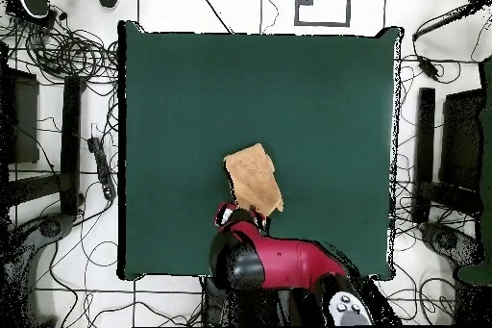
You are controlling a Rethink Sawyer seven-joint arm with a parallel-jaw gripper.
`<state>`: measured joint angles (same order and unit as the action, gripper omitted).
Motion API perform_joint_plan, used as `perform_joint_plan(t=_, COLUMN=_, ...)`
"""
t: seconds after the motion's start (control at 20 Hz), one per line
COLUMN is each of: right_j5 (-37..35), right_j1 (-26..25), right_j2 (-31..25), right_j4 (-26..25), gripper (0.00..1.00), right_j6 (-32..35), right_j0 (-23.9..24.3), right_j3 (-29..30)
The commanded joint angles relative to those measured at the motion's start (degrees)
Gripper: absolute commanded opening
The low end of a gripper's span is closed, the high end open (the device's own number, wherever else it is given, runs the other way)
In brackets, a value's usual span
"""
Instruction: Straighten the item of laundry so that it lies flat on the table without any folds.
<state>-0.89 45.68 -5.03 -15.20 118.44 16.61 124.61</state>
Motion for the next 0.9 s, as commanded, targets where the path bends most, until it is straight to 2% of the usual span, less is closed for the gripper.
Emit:
perform_joint_plan(t=0.05, right_j5=4.27, right_j1=-11.33, right_j2=0.66, right_j4=1.43, gripper=1.0, right_j6=9.09, right_j0=-0.69, right_j3=-2.22)
perform_joint_plan(t=0.2, right_j5=2.61, right_j1=-9.07, right_j2=1.47, right_j4=0.65, gripper=1.0, right_j6=7.25, right_j0=0.09, right_j3=-1.86)
perform_joint_plan(t=0.4, right_j5=0.0, right_j1=-4.92, right_j2=0.44, right_j4=-1.38, gripper=1.0, right_j6=4.95, right_j0=4.31, right_j3=1.64)
perform_joint_plan(t=0.5, right_j5=-0.53, right_j1=-4.42, right_j2=-0.64, right_j4=-3.09, gripper=1.0, right_j6=3.27, right_j0=7.35, right_j3=2.42)
perform_joint_plan(t=0.65, right_j5=-1.51, right_j1=-3.49, right_j2=-0.65, right_j4=-4.69, gripper=1.0, right_j6=2.07, right_j0=9.3, right_j3=2.2)
perform_joint_plan(t=0.9, right_j5=-0.29, right_j1=-4.2, right_j2=0.15, right_j4=-5.97, gripper=1.0, right_j6=3.39, right_j0=9.42, right_j3=1.86)
